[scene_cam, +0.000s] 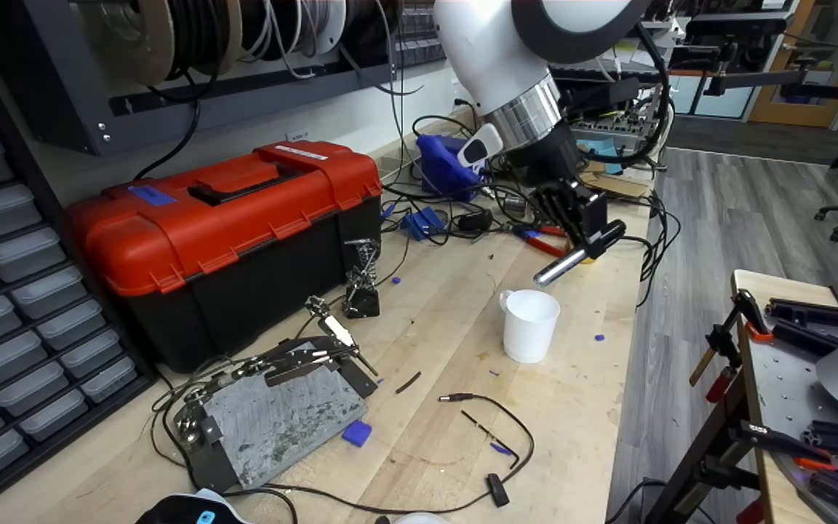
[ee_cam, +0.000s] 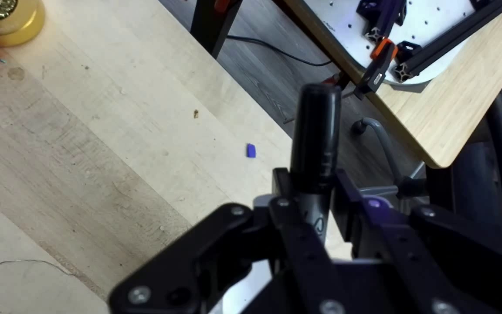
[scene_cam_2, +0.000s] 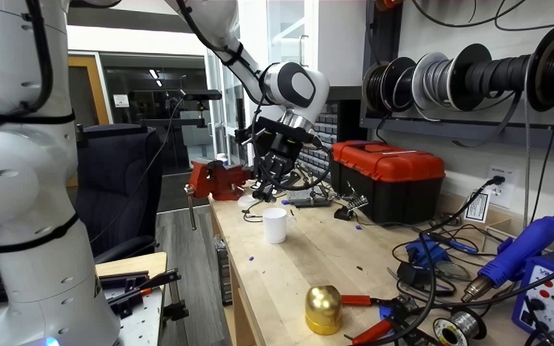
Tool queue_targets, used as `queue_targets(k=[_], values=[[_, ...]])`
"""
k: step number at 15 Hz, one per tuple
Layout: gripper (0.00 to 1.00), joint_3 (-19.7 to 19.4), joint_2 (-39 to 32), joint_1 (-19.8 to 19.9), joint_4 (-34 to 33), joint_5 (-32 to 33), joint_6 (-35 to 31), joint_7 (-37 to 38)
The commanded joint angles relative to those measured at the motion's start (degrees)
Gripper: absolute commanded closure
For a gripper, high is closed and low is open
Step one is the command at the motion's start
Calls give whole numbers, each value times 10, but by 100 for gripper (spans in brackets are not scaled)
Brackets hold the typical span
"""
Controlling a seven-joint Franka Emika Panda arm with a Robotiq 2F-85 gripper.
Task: Put the black marker inside the white mug
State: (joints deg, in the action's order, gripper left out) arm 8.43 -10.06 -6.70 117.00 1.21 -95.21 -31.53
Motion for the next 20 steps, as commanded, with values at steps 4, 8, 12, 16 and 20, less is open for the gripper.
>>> queue_targets(k=[4,8,12,16,20], values=[[94,10,-73,-6,-85,46,66,5],[94,17,-108,-16,-125,78,109,9],[94,25,-138,-26,-163,100,141,6],[94,33,-161,-34,-190,111,163,3],[94,38,-179,-40,-199,123,184,0]])
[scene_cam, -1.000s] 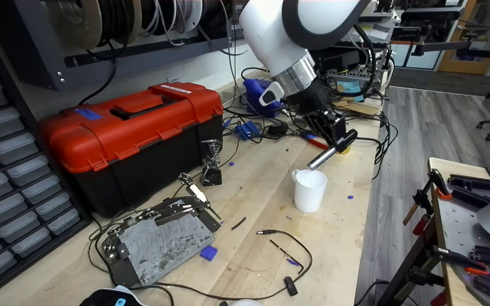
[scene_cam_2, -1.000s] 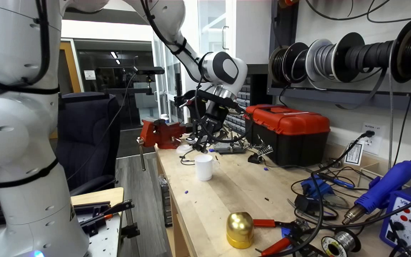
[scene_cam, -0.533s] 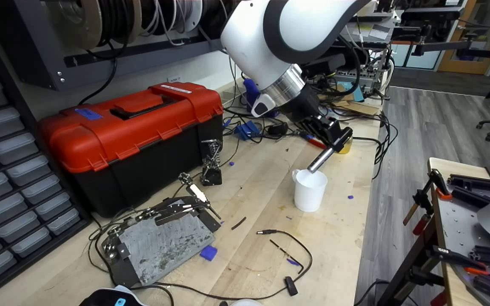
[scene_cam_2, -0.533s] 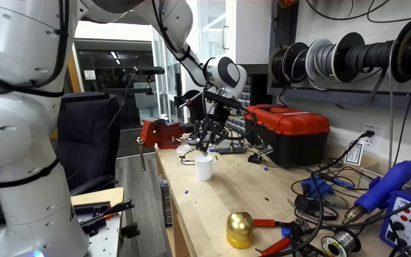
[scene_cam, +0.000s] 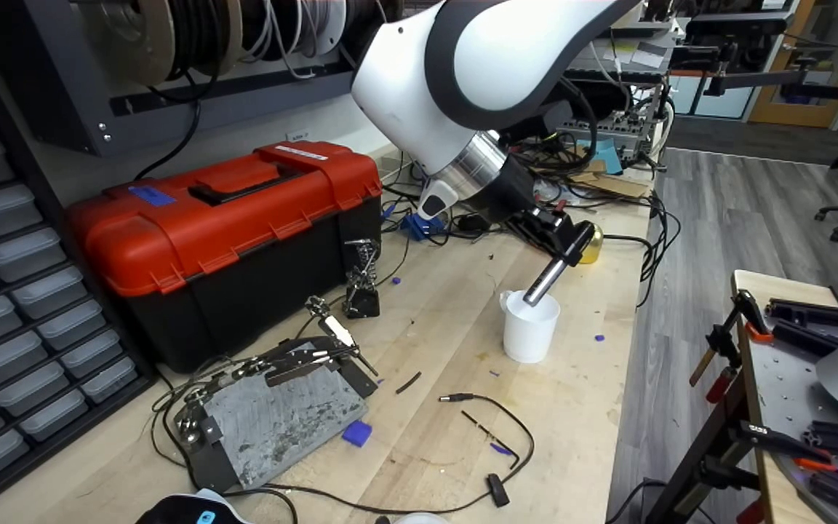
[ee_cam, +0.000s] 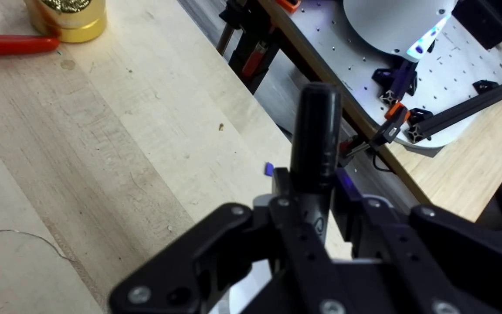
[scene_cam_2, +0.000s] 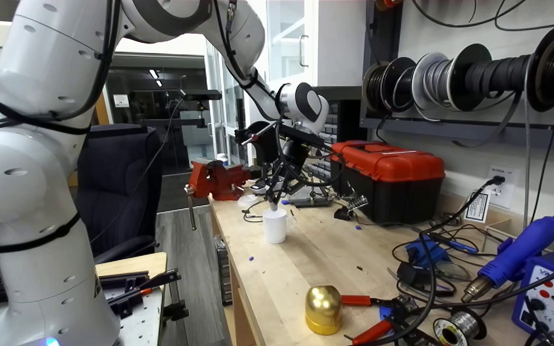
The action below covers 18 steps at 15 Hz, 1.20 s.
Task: Put the black marker inside the white mug
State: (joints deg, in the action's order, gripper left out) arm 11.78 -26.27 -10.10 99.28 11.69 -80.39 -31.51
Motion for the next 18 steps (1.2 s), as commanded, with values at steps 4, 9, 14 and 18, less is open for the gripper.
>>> queue_targets(k=[4,9,14,18], values=[[94,9,-32,-10,-22,32,50,-2],[94,17,-51,-13,-28,38,48,-6],[94,21,-60,-17,-43,35,45,-7],[49,23,-59,-16,-51,34,43,-7]])
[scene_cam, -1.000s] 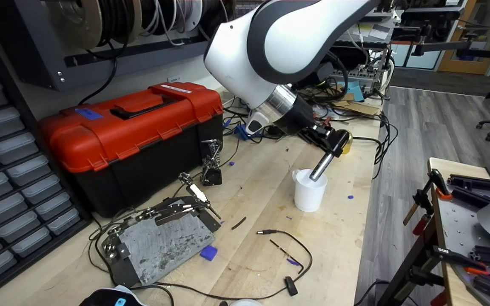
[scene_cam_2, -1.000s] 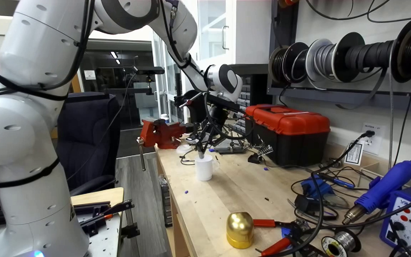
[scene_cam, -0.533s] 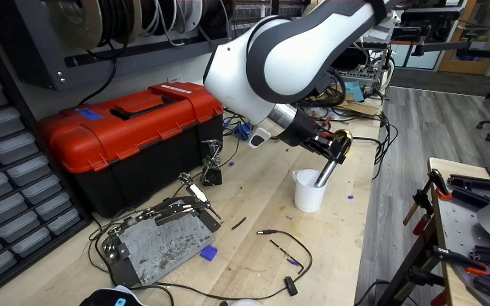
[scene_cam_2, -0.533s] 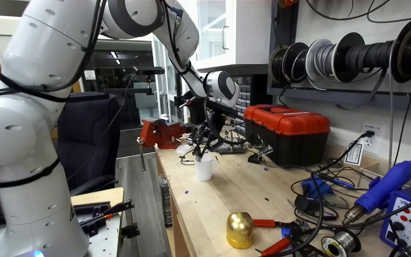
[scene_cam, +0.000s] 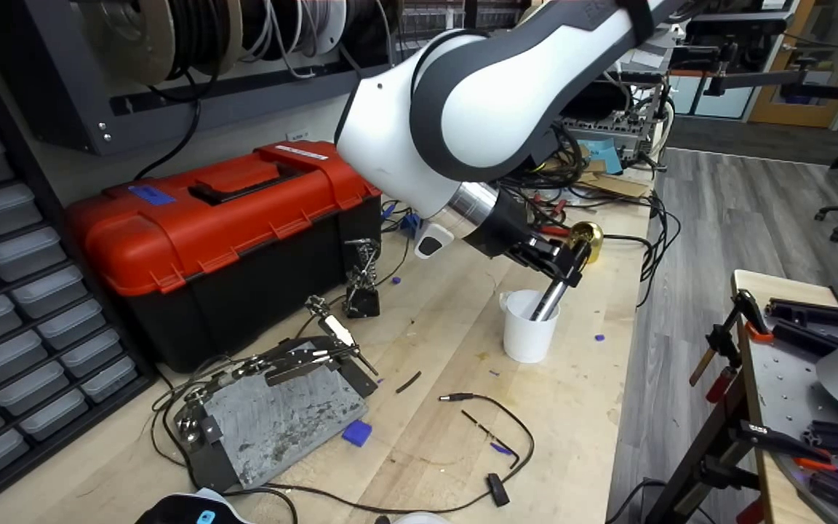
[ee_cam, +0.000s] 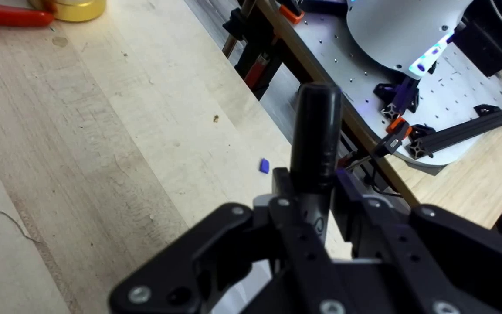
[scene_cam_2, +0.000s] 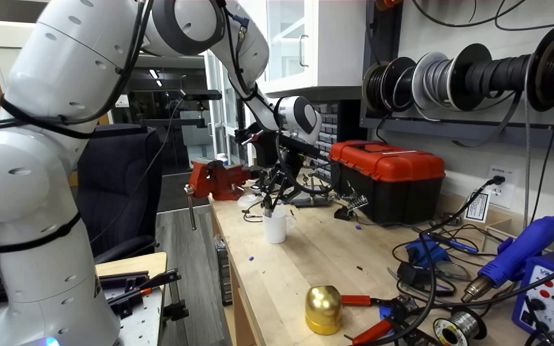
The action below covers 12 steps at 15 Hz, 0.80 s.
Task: Put the black marker inside the white mug
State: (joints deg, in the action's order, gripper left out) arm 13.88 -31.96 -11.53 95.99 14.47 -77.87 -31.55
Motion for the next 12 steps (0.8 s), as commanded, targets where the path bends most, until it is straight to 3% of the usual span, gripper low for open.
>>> queue_targets(k=[1,8,12], values=[[49,2,-2,-1,-19,6,17,-7],[5,1,5,2,-24,1,12,-5],[0,0,33,18,-17,-26,-39,11]])
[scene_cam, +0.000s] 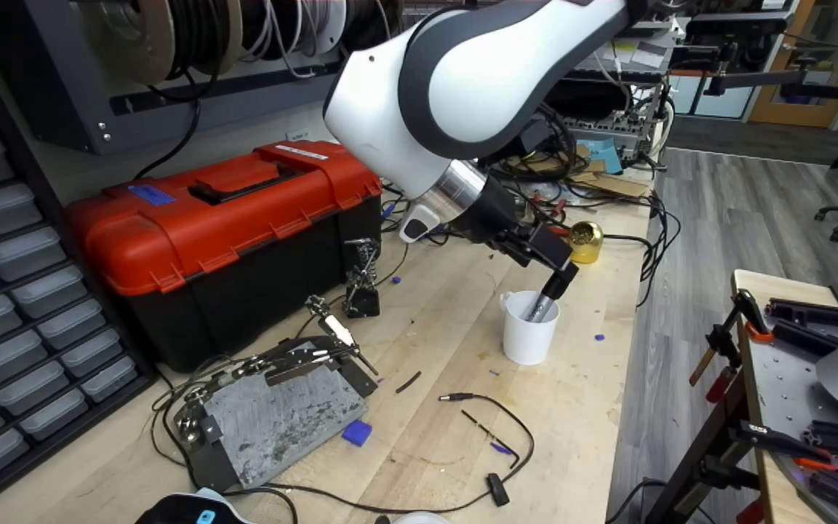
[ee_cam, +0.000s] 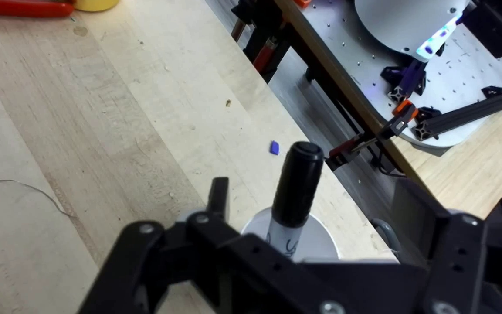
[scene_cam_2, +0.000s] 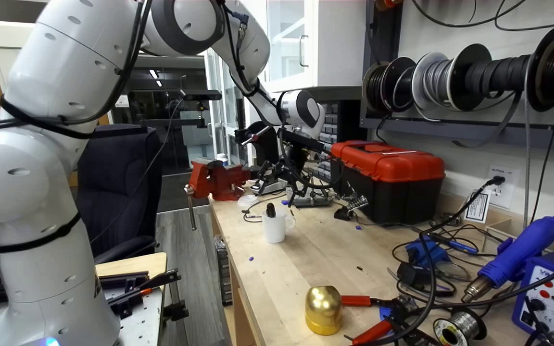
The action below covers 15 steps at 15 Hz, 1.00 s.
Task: Put the black marker inside the white mug
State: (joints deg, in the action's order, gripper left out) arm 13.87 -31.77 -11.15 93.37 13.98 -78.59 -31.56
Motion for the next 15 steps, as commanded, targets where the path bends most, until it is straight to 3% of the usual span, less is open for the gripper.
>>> queue_targets(k=[1,11,12,15], values=[[0,-2,43,20,16,-29,-58,18],[0,-33,175,61,130,-95,-293,80],[0,-31,121,53,63,-84,-240,51],[0,-36,147,56,93,-88,-268,63]])
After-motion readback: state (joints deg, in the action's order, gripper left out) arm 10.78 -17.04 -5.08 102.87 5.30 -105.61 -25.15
